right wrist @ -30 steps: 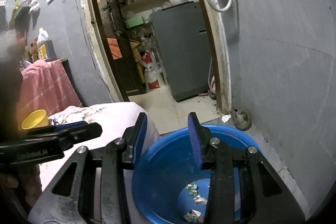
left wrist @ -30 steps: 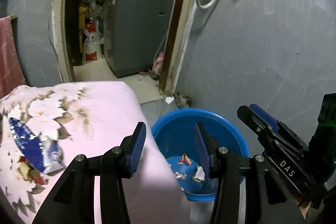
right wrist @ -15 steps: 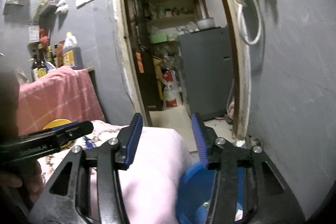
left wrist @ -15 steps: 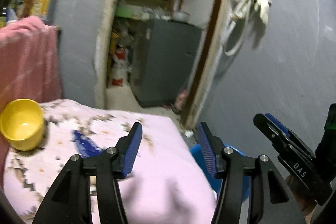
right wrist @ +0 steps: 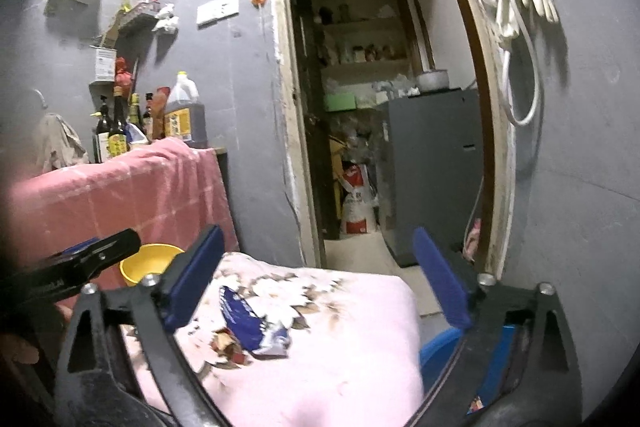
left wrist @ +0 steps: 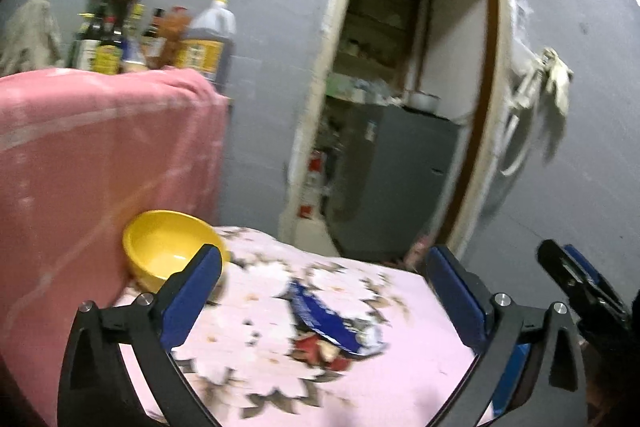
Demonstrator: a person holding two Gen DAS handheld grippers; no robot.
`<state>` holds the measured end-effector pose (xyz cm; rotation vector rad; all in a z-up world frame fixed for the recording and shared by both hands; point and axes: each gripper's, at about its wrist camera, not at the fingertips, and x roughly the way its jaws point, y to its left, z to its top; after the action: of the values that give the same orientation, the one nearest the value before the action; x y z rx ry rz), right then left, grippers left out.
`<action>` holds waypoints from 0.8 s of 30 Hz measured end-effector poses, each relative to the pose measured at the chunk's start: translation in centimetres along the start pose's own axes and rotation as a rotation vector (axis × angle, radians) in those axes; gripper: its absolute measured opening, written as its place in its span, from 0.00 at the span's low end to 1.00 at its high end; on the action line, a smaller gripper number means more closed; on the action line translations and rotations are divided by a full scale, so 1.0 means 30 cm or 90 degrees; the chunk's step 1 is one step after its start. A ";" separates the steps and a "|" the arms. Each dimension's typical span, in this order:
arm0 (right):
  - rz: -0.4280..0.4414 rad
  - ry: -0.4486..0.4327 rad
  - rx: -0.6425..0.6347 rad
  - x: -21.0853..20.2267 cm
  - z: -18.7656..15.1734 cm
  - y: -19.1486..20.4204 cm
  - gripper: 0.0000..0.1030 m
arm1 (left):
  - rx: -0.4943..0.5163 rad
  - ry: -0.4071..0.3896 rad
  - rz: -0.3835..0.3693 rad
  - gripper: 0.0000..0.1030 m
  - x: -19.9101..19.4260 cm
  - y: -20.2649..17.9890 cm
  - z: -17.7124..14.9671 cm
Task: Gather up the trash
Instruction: 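Grasp the brown-red paper with the left tool while the right tool grasps the clear plastic wrapper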
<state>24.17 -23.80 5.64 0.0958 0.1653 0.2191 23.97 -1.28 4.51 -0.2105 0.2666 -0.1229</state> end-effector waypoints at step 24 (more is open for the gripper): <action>0.052 0.040 -0.050 0.140 -0.135 0.137 1.00 | 0.009 0.048 0.073 0.98 0.074 0.181 -0.114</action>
<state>26.65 -18.55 1.47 0.0175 0.2145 0.3102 25.67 3.02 -0.48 -0.1764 0.3518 -0.0193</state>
